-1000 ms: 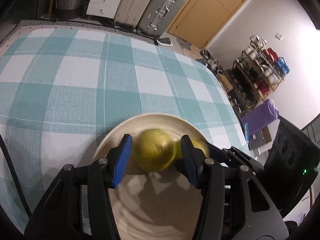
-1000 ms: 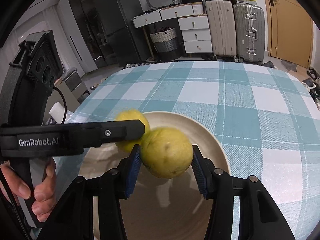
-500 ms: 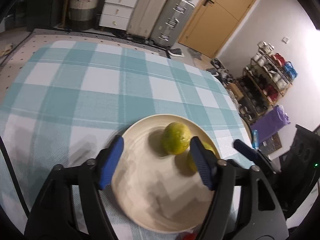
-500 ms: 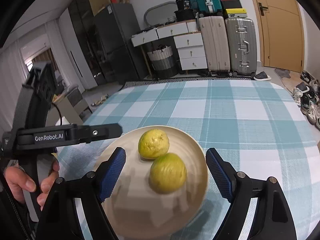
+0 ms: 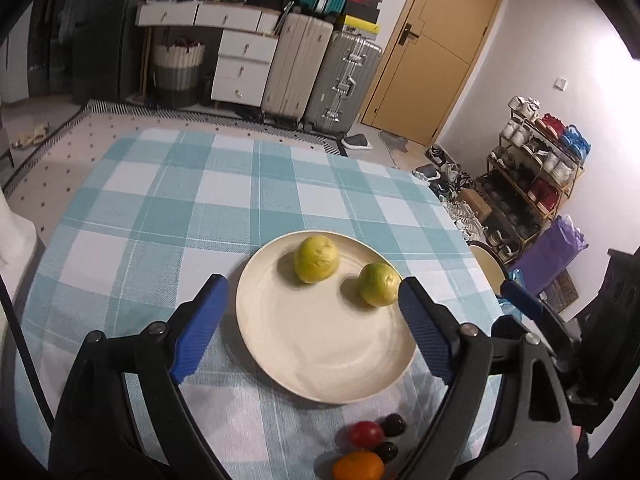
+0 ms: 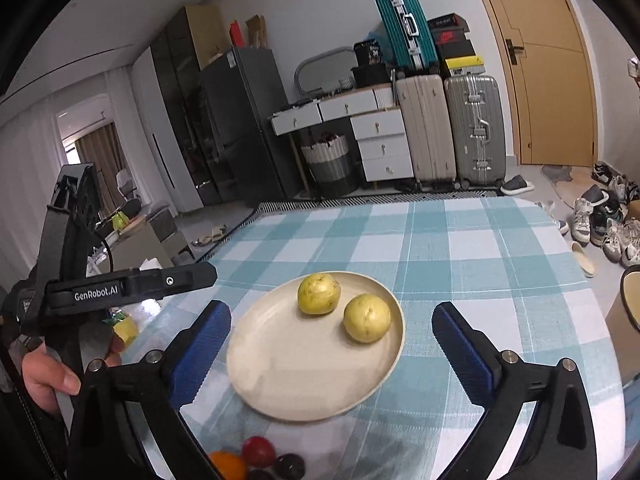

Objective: Organize fruits
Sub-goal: 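Move both tools back over the remaining fruits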

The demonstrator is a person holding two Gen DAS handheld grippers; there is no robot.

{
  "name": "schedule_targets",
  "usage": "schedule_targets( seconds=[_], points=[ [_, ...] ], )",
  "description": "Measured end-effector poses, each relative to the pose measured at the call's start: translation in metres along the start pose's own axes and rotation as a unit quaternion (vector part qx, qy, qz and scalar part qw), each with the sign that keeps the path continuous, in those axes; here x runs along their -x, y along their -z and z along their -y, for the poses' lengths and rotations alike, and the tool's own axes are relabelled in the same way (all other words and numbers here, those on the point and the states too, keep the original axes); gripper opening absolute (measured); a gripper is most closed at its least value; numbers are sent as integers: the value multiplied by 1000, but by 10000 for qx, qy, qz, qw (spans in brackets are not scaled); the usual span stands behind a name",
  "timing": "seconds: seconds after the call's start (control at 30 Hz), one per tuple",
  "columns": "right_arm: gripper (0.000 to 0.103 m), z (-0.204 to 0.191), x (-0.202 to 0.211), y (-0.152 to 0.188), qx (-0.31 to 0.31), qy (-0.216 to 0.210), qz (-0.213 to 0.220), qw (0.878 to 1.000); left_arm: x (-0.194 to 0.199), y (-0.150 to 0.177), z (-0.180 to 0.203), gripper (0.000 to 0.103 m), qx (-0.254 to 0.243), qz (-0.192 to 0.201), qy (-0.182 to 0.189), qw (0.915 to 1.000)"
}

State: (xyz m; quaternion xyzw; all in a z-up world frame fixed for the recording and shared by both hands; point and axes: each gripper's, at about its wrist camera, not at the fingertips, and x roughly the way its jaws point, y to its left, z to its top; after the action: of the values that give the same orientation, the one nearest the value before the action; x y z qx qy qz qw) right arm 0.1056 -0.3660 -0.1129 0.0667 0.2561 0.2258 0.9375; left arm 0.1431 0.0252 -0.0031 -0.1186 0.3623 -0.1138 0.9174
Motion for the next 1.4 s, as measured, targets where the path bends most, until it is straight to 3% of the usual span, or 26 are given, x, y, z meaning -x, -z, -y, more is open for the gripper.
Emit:
schedule_targets(
  seconds=[0.23,0.33,0.37,0.6,0.73,0.93,1.4],
  points=[
    [103,-11,28,9,-61,-256,77,9996,30,16,18,87,-150,142,-142,9997],
    [103,-16,40,13,-33,-225,221,9995,42,22,23,95,-235,246,-225,9992],
    [103,-18,43,14,-16,-233,239,9994,47,25,25,101,-254,308,-250,9989],
    [103,-26,56,24,43,-361,213,9991,73,43,32,102,-361,463,-381,9975],
    [103,-32,65,34,162,-175,135,9996,80,60,26,102,-277,378,-412,9981],
    [103,-40,83,54,277,-298,149,9991,80,92,16,102,-244,102,-480,9985],
    [103,-39,78,104,-79,-320,-593,9977,42,135,11,102,-418,-704,-103,9966]
  ],
)
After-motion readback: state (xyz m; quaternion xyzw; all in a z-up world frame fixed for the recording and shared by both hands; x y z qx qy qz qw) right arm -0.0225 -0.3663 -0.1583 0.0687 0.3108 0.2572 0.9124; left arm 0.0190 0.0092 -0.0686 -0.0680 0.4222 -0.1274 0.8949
